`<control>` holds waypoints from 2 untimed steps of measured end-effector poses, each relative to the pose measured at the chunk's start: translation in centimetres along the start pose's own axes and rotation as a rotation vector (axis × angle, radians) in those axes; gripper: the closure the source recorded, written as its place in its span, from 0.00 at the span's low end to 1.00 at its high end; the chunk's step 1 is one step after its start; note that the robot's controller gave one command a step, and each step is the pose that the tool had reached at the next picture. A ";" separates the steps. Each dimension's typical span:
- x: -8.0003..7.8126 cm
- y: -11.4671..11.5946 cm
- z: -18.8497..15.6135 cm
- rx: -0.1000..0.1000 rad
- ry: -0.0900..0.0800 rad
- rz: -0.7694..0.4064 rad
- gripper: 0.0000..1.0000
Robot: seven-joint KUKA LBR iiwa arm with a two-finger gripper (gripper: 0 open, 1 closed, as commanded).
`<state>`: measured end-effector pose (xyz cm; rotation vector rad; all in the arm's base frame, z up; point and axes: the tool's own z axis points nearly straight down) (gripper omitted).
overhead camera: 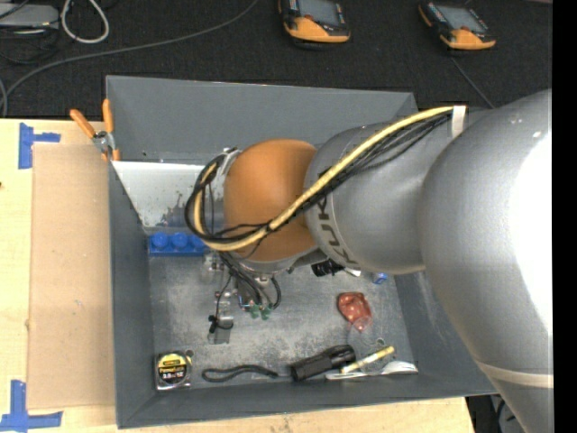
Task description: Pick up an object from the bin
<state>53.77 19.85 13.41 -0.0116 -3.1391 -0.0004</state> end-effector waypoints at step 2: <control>0.7 -3.2 3.2 -0.004 -0.007 -0.113 0.00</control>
Offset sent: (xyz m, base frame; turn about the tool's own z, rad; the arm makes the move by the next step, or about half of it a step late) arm -0.0136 -0.0699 -0.0641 -0.1870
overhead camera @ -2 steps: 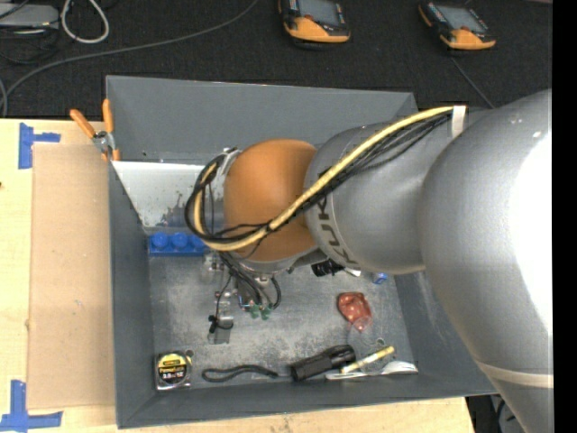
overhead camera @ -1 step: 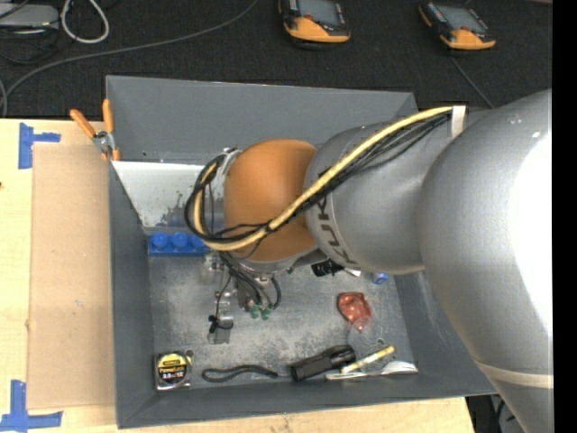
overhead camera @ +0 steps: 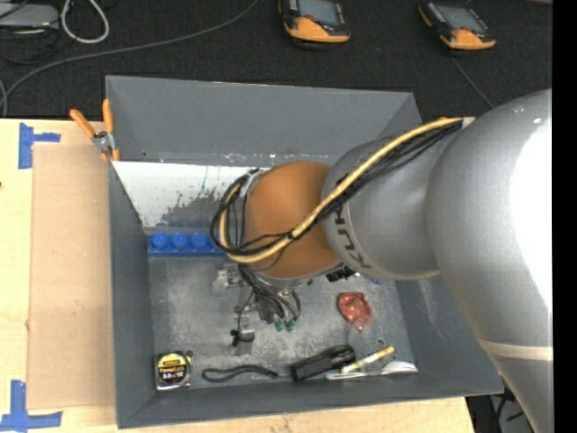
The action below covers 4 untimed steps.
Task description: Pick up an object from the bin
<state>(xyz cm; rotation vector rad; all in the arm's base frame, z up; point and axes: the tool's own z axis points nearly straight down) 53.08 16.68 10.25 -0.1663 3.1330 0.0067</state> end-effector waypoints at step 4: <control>4.6 -5.2 2.9 0.000 0.006 -0.136 1.00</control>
Offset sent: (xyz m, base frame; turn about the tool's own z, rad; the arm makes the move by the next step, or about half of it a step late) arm -0.0556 -0.1127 -0.0237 -0.2975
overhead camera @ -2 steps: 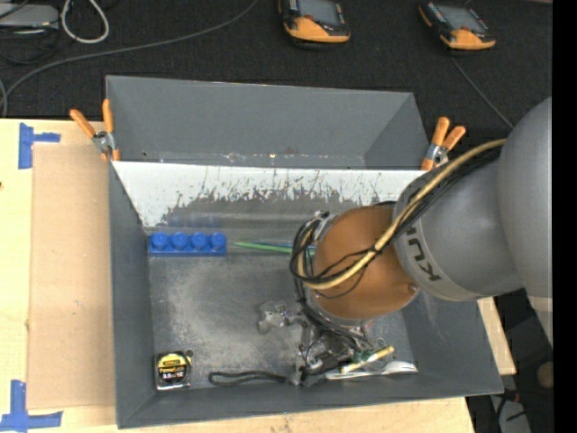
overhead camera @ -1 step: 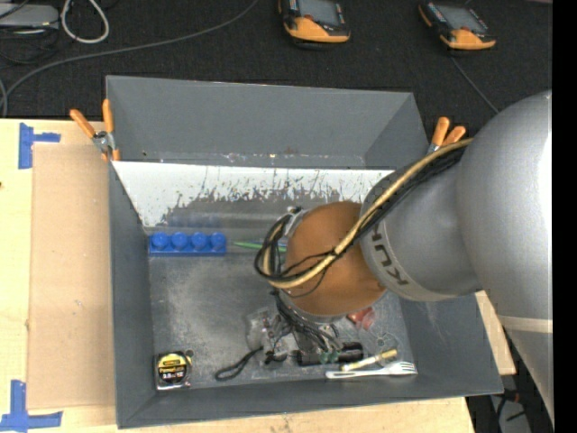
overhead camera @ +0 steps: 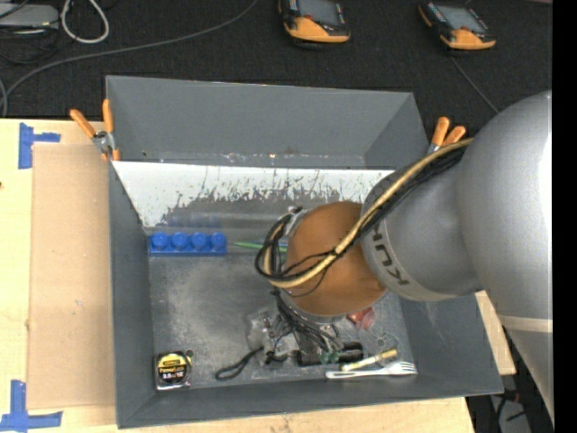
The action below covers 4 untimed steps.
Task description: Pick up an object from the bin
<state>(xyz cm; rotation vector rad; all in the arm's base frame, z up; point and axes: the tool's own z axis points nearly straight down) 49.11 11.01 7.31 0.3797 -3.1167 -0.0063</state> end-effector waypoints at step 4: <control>0.3 0.0 -5.2 -0.002 0.006 -0.105 1.00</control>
Offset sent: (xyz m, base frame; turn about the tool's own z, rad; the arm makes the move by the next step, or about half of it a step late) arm -0.0002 0.0017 0.1299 -0.0015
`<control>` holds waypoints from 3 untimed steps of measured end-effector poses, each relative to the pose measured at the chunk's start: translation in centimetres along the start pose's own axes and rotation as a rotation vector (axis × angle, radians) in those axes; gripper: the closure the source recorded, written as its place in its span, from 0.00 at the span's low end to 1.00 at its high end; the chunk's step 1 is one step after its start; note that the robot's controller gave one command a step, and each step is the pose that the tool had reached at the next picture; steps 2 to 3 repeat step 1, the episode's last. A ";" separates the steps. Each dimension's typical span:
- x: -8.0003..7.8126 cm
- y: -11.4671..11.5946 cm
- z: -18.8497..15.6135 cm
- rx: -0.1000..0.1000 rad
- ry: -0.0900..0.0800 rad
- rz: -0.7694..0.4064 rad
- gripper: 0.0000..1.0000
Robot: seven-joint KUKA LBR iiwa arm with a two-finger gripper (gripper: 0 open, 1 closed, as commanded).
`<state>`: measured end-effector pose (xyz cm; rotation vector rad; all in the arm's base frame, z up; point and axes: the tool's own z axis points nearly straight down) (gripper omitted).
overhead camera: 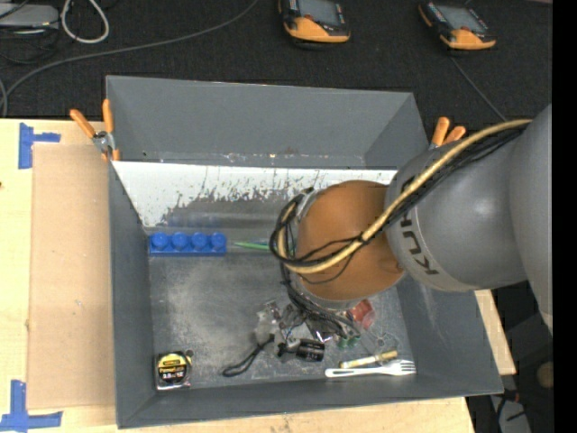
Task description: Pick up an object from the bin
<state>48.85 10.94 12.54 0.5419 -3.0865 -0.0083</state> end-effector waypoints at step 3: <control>-1.4 -3.6 -8.4 0.000 0.005 0.050 1.00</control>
Offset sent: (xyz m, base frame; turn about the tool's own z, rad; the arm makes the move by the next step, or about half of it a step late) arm 0.0025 -0.0091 0.1822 0.0683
